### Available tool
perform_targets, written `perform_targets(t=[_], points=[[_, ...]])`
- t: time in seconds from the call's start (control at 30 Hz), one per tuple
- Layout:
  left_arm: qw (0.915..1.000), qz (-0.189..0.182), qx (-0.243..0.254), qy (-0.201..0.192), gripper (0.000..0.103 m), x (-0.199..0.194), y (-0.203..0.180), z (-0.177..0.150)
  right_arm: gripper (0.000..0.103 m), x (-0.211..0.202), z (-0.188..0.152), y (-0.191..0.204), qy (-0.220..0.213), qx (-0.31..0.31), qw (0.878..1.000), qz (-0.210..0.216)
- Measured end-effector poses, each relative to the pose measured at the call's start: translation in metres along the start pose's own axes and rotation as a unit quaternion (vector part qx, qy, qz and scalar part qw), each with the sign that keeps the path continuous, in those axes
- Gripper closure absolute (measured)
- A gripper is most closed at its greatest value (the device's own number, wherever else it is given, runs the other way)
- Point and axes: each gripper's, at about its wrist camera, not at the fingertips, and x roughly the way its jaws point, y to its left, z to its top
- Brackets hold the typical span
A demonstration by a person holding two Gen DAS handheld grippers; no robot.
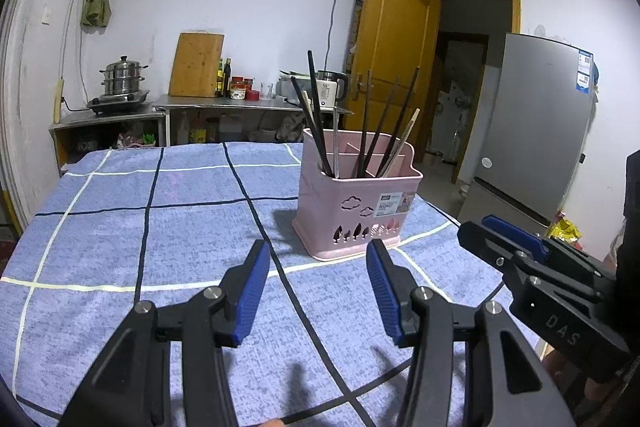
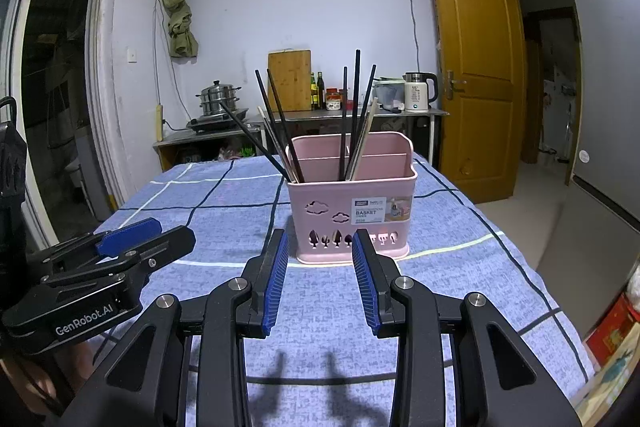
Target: Organize utensils
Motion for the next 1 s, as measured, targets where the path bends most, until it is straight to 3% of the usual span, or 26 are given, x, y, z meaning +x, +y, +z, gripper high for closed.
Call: perform_targets(t=[1.0], points=[[0.9997,0.017,0.019,0.002,0.049,-0.0025,-0.0074,-0.0032,0.069,-0.0012,-0.0021,0.0056,0.006,0.001,1.0,-0.001]])
